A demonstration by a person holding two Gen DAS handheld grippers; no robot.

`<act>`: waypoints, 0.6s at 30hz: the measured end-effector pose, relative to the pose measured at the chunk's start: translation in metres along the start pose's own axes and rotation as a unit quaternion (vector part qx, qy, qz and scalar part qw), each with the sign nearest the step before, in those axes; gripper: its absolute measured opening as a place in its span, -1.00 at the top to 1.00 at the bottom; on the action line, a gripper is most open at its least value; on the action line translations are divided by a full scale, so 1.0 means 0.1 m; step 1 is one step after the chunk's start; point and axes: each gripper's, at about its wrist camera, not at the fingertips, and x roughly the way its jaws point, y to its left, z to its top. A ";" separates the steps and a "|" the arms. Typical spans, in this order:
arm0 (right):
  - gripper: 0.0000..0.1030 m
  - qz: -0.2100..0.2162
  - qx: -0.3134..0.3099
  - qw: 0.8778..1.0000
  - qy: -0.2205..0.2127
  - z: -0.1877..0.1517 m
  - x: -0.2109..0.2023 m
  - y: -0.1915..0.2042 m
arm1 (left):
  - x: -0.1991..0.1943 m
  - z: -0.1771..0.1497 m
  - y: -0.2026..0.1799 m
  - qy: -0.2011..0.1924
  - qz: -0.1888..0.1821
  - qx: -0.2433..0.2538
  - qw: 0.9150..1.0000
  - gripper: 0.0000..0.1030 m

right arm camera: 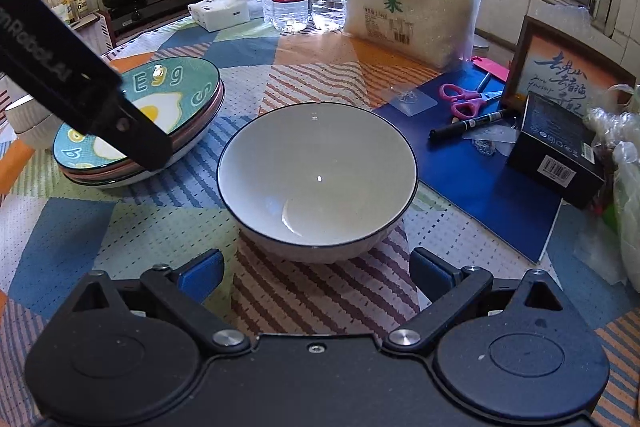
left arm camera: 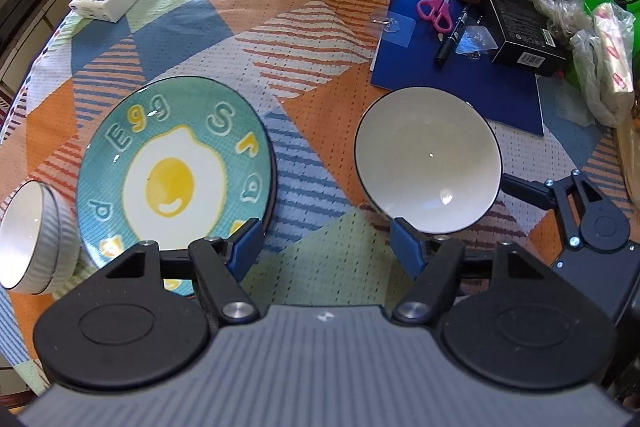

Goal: Organize plates and bowls
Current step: 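Grip the rim of the third white bowl with both tools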

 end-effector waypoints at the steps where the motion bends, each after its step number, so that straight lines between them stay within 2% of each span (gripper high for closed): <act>1: -0.95 0.002 0.000 1.000 0.000 0.01 0.02 0.00 | 0.04 0.02 -0.01 0.000 -0.003 -0.003 1.000 -0.35; 8: -0.95 0.011 -0.004 1.000 0.007 0.10 0.23 -0.03 | 0.38 0.13 -0.03 0.011 -0.022 -0.032 0.999 -0.34; 11: -0.95 0.013 0.002 1.000 0.008 0.13 0.30 -0.06 | 0.53 0.13 -0.05 0.020 -0.032 -0.035 0.999 -0.27; 14: -0.95 0.020 0.003 1.000 0.010 0.16 0.35 -0.07 | 0.64 0.12 -0.08 0.027 -0.035 -0.036 0.998 -0.03; 16: -0.95 0.018 0.001 1.000 0.010 0.18 0.38 -0.06 | 0.69 0.12 -0.09 0.032 -0.038 -0.037 0.998 0.30; 18: -0.96 0.017 0.003 1.000 0.009 0.17 0.39 -0.05 | 0.72 0.10 -0.10 0.035 -0.040 -0.036 0.998 0.40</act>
